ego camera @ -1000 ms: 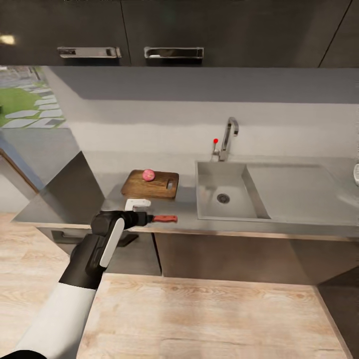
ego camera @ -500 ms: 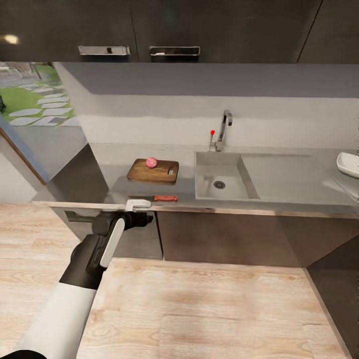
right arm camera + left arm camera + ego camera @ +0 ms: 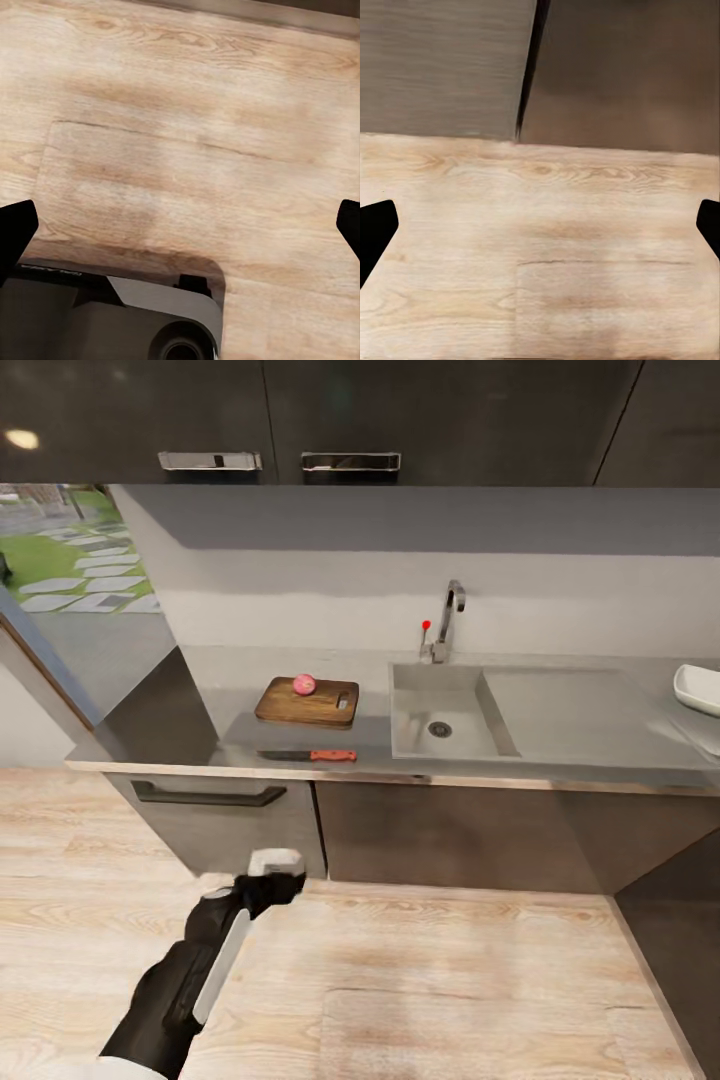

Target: In the kitchen, take the Vidalia onion out of the sink, dice it on the chopping board with the paring knife, put the diced onion into the bowl on the countertop, then place both the paring knife and the chopping board into the sink.

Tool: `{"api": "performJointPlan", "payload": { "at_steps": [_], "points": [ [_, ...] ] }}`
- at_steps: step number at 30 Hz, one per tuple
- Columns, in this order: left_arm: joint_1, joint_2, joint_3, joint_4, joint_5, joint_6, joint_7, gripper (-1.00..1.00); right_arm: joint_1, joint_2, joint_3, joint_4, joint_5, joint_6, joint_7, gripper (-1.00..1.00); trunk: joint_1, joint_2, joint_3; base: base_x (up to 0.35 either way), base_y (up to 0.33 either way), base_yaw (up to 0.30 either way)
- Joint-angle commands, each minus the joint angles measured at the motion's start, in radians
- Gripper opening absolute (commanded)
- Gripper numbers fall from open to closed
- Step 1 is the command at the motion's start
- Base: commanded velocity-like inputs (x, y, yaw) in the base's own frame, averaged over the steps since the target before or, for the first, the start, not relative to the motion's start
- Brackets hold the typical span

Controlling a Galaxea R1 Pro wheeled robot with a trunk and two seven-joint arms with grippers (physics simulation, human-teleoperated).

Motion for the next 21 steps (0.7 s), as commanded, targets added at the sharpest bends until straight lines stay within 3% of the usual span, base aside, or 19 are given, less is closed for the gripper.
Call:
{"api": "performJointPlan", "payload": {
  "at_steps": [1, 3, 5, 8, 11, 12, 14, 15, 16, 19, 21],
  "points": [
    [0.054, 0.001, -0.001, 0.009, 0.011, -0.060, 0.010, 1.00, 0.000, 0.000, -0.004, 0.000, 0.005, -0.003, 0.002, 1.00, 0.001, -0.002, -0.002, 0.000, 0.000, 0.000],
    [0.146, 0.001, -0.001, 0.031, 0.010, -0.176, 0.010, 1.00, 0.000, 0.000, -0.004, 0.002, 0.006, -0.001, 0.002, 1.00, 0.001, -0.002, -0.002, 0.000, 0.000, 0.000],
    [0.244, 0.007, -0.001, 0.085, 0.008, -0.334, 0.010, 1.00, 0.000, -0.001, -0.004, 0.014, 0.006, -0.002, 0.002, 1.00, 0.001, -0.002, -0.002, 0.000, 0.000, 0.000],
    [0.310, 0.032, -0.001, 0.203, 0.008, -0.527, 0.010, 1.00, 0.000, -0.001, -0.004, 0.024, 0.005, -0.002, 0.001, 1.00, 0.001, -0.002, -0.002, 0.000, 0.000, 0.000],
    [0.335, 0.044, -0.002, 0.395, 0.007, -0.745, 0.008, 1.00, 0.000, -0.001, -0.004, 0.044, 0.005, -0.002, 0.001, 1.00, 0.001, -0.002, -0.002, 0.000, 0.000, 0.000],
    [0.337, 0.045, -0.002, 0.437, 0.007, -0.790, 0.008, 1.00, 0.000, -0.001, -0.004, 0.050, 0.005, -0.003, 0.001, 1.00, 0.001, -0.002, -0.002, 0.000, 0.000, 0.000],
    [0.343, 0.046, -0.003, 0.603, 0.007, -0.970, 0.007, 1.00, 0.000, -0.001, -0.002, 0.069, 0.005, -0.004, 0.003, 1.00, 0.001, -0.002, -0.002, 0.000, 0.000, 0.000],
    [0.344, 0.044, -0.003, 0.643, 0.007, -1.014, 0.007, 1.00, 0.000, -0.001, -0.002, 0.073, 0.006, -0.004, 0.003, 1.00, 0.001, -0.002, -0.002, 0.000, 0.000, 0.000],
    [0.345, 0.039, -0.012, 0.782, 0.006, -1.167, 0.007, 1.00, 0.000, -0.002, -0.002, 0.085, 0.006, -0.003, 0.003, 1.00, 0.001, -0.002, -0.002, 0.000, 0.000, 0.000],
    [0.346, 0.037, -0.046, 0.926, 0.006, -1.295, 0.007, 1.00, 0.000, -0.005, 0.001, 0.114, 0.006, -0.001, 0.004, 1.00, 0.001, -0.002, -0.002, 0.000, 0.000, 0.000],
    [0.347, 0.036, -0.059, 0.950, 0.007, -1.313, 0.007, 1.00, 0.000, -0.004, 0.001, 0.142, 0.006, 0.000, 0.004, 1.00, 0.001, -0.002, -0.002, 0.000, 0.000, 0.000]
  ]
}}
